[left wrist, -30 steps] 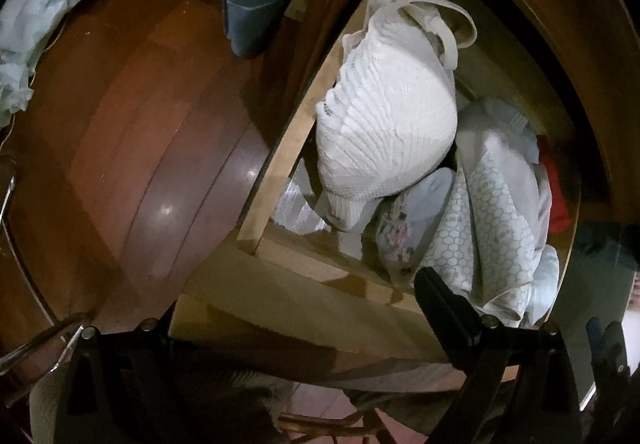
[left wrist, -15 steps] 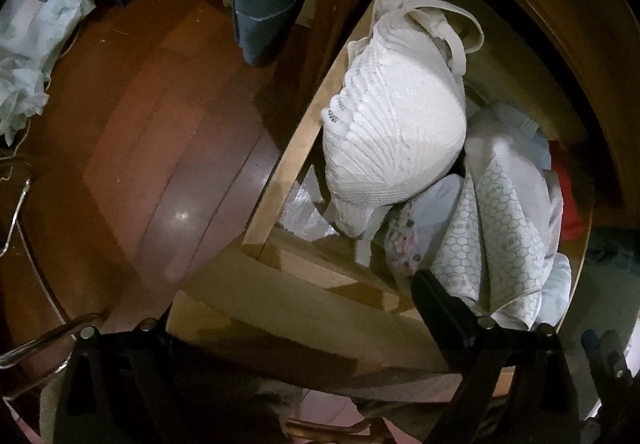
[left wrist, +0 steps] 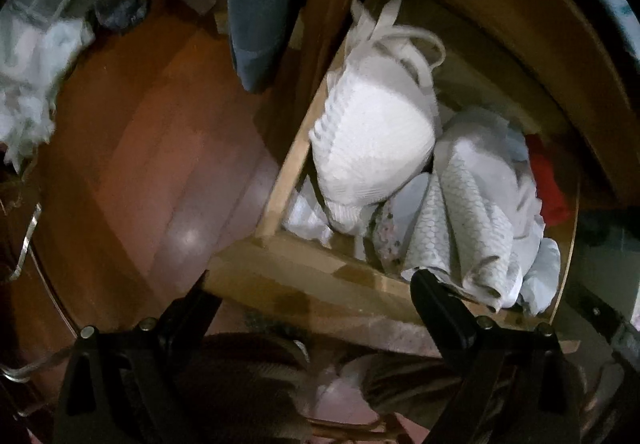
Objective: Take underwear out of drawer
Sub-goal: 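Move the left gripper into the drawer toward the hexagon-patterned beige underwear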
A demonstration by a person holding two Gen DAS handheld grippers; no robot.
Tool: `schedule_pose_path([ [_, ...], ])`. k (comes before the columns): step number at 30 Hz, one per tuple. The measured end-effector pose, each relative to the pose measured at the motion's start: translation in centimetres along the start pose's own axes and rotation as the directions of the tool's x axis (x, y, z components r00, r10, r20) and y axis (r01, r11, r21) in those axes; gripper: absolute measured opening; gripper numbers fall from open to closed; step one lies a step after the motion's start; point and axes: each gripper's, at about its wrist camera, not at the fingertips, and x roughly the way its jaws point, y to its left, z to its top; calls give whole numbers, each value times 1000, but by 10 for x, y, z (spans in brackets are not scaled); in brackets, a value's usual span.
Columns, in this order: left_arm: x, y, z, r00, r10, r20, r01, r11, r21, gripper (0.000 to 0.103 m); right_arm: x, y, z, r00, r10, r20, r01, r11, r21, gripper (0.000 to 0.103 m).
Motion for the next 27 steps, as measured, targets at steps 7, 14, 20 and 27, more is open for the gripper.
schedule_pose_path([
  [7,-39,-15,2,983,48,179,-90,969,231,97,21,-13,8,994,20,-108,-12,997,79,103],
  [14,-37,-16,12,984,-3,177,-44,965,260,97,31,-23,15,989,67,-131,-51,991,121,103],
  [20,-21,-12,17,990,-32,137,-2,969,245,97,41,-13,23,986,-1,-167,10,999,49,101],
  [27,-12,-10,24,992,-60,108,32,969,243,97,60,-10,24,964,-58,-258,64,998,17,87],
])
